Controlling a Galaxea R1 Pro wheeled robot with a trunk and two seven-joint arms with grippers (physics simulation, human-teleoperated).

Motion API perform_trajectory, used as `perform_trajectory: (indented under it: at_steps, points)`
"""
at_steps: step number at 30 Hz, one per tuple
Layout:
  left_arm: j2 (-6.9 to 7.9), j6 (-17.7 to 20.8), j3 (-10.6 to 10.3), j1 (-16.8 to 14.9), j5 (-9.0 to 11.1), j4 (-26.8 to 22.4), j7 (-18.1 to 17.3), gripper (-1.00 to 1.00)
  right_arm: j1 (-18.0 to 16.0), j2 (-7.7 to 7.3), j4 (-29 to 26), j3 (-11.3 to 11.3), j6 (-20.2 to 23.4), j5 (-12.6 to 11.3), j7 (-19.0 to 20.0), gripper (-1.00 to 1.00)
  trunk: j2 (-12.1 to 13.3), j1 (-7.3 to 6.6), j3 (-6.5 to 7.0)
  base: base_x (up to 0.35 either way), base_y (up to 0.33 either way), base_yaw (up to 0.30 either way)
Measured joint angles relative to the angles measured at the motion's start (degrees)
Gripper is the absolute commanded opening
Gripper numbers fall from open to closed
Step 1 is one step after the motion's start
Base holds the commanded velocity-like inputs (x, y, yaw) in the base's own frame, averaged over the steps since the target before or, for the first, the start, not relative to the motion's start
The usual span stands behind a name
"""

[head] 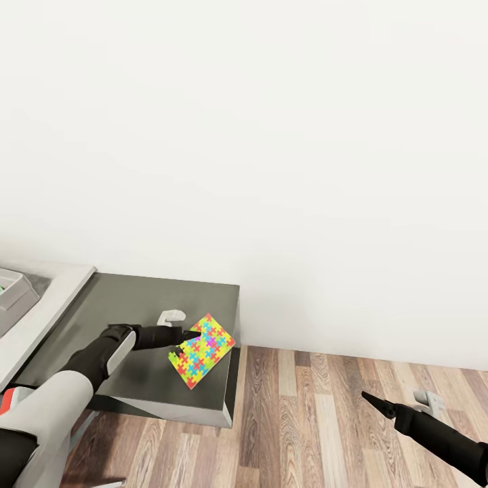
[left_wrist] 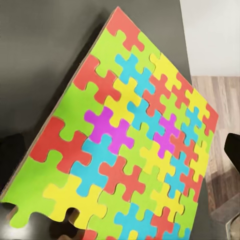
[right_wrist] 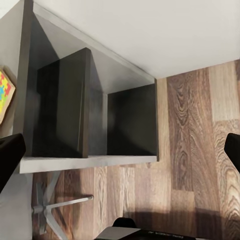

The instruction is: Put all the toys in the child's room - the three board games (two on the bed and one on the table), the two jigsaw puzzles on the table, and the tennis ball on the table - inside the toy box on the table in the child's room.

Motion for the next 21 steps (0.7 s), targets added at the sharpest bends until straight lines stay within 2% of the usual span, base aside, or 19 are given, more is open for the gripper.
perform_trajectory:
  at_steps: [12,21]
  points:
    - [-0.16,0.07,0.00,0.00,-0.05,0.06,-0.08,1.00,0.00,-0.03,0.00,0.00,0.00,-0.12,-0.01,1.00,0.00,0.00,0.00,0.000,0.000,0.000]
    - [-0.81,0.06,-0.08,0.00,0.00,0.06,-0.93,1.00,0.00,-0.03,0.00,0.00,0.00,-0.18,0.01,1.00,0.00,0.00,0.00,0.000,0.000,0.000]
